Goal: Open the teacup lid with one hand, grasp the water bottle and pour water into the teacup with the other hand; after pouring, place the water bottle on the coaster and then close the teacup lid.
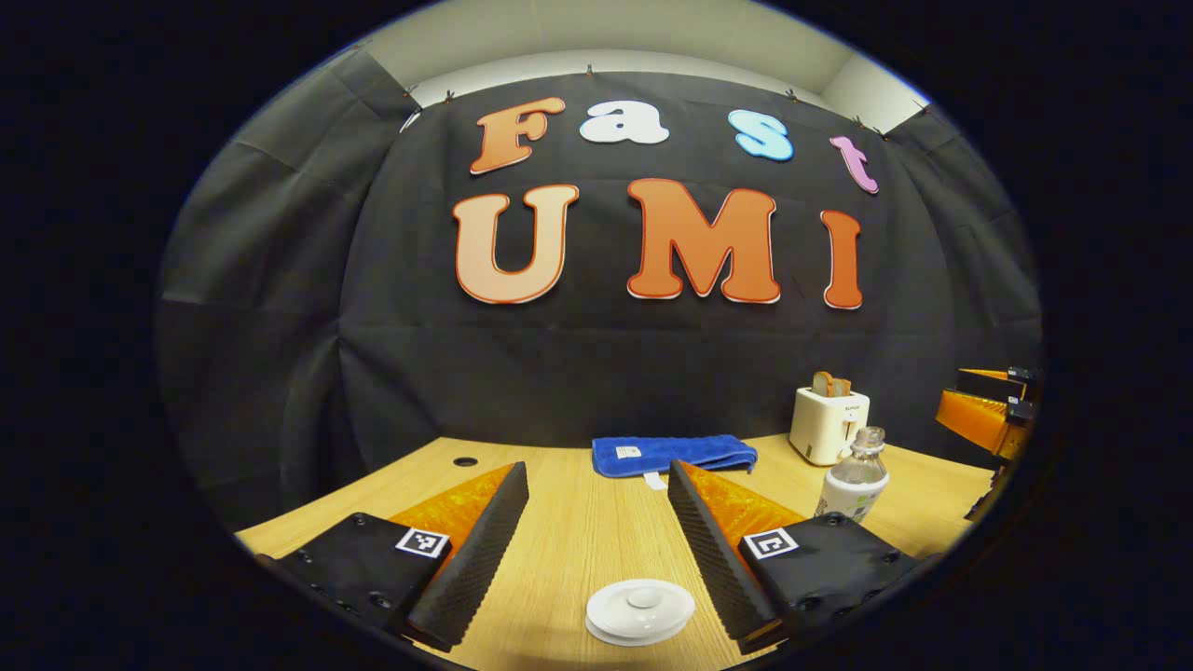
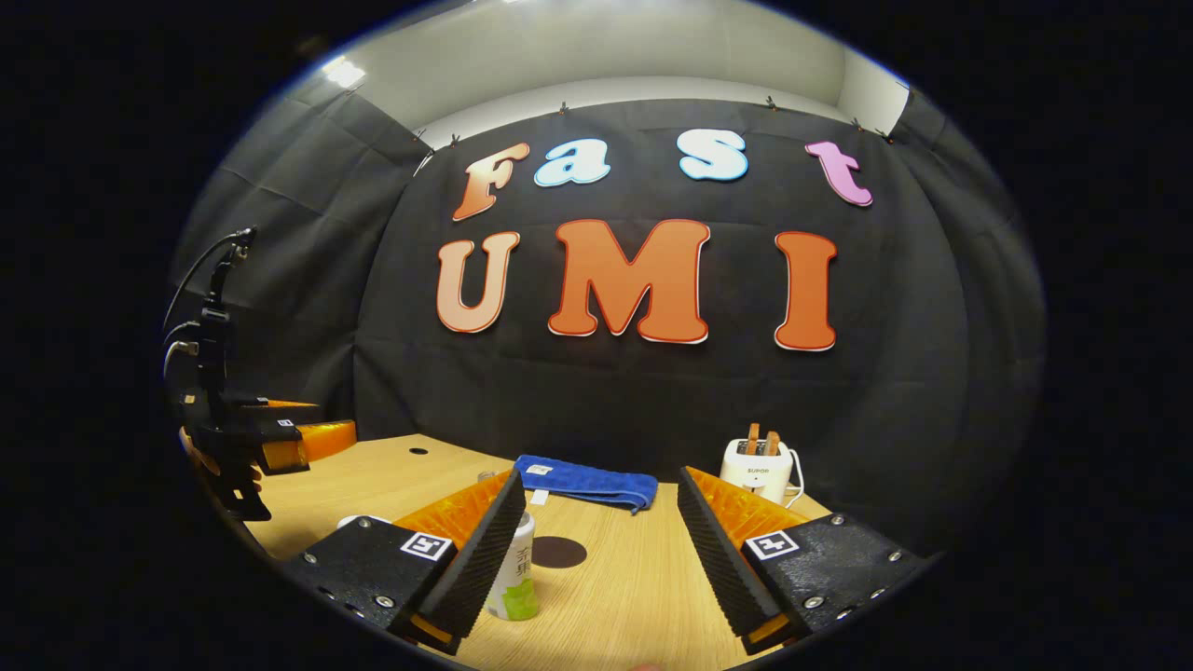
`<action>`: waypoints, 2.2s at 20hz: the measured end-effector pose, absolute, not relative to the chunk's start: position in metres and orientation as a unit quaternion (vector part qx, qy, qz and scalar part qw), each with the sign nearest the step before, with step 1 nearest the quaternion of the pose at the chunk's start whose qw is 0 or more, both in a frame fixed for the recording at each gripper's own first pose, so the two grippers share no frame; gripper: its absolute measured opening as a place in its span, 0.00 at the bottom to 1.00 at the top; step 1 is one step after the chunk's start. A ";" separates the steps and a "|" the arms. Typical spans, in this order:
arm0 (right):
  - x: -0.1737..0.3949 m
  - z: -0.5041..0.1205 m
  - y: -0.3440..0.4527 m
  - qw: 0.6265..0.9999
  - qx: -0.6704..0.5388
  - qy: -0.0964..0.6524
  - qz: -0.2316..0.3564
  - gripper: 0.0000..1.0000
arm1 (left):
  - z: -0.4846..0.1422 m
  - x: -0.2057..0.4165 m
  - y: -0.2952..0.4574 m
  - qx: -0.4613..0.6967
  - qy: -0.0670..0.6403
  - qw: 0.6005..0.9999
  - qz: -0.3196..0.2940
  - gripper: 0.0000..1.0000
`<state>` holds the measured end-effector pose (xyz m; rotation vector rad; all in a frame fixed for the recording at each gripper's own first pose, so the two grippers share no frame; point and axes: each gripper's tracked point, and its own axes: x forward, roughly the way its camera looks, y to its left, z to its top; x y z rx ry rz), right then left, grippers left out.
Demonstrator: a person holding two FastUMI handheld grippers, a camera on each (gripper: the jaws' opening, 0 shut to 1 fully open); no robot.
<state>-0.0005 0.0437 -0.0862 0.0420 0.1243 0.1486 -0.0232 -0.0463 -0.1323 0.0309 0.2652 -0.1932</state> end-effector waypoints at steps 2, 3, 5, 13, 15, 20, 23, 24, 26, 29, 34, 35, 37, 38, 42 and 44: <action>-0.004 -0.096 0.048 0.993 0.024 0.073 0.085 0.99 | -0.146 -0.025 -0.048 0.020 0.148 0.983 -0.103 0.99; -0.004 -0.101 0.050 0.993 0.024 0.077 0.089 0.99 | -0.154 -0.027 -0.050 0.023 0.154 0.982 -0.108 0.99; -0.004 -0.109 0.055 0.991 0.025 0.084 0.097 0.98 | -0.170 -0.031 -0.057 0.028 0.171 0.977 -0.122 0.99; -0.010 -0.129 0.067 0.988 0.016 0.097 0.122 0.99 | -0.232 -0.046 -0.070 0.059 0.250 0.954 -0.152 1.00; -0.011 -0.131 0.069 0.987 0.012 0.099 0.127 0.99 | -0.242 -0.050 -0.070 0.061 0.264 0.950 -0.153 0.98; -0.013 -0.138 0.068 0.986 0.010 0.104 0.130 0.98 | -0.251 -0.052 -0.070 0.068 0.273 0.948 -0.150 0.82; -0.013 -0.140 0.066 0.986 0.012 0.106 0.127 0.98 | -0.252 -0.052 -0.072 0.069 0.273 0.947 -0.153 0.70; -0.013 -0.140 0.066 0.986 0.013 0.106 0.127 0.99 | -0.254 -0.051 -0.074 0.069 0.270 0.948 -0.155 0.70; -0.013 -0.142 0.068 0.985 0.014 0.109 0.131 0.99 | -0.251 -0.053 -0.073 0.076 0.270 0.947 -0.157 0.46; -0.014 -0.144 0.072 0.984 0.009 0.113 0.136 0.99 | -0.248 -0.047 -0.072 0.064 0.259 0.952 -0.148 0.35; -0.014 -0.152 0.086 0.981 -0.002 0.123 0.150 0.98 | -0.239 -0.044 -0.063 0.064 0.243 0.958 -0.140 0.34; -0.012 -0.155 0.090 0.980 -0.005 0.125 0.153 0.98 | -0.232 -0.041 -0.060 0.064 0.230 0.962 -0.135 0.34; -0.010 -0.163 0.099 0.978 -0.007 0.134 0.162 0.98 | -0.221 -0.037 -0.052 0.064 0.214 0.967 -0.124 0.34; -0.010 -0.169 0.103 0.976 -0.008 0.141 0.166 0.99 | -0.217 -0.035 -0.047 0.063 0.208 0.969 -0.118 0.34; -0.002 -0.189 0.114 0.972 -0.014 0.167 0.163 0.98 | -0.205 -0.032 -0.024 0.056 0.192 0.975 -0.093 0.32; 0.001 -0.201 0.122 0.969 -0.013 0.183 0.167 0.98 | -0.203 -0.032 -0.011 0.055 0.189 0.977 -0.080 0.34</action>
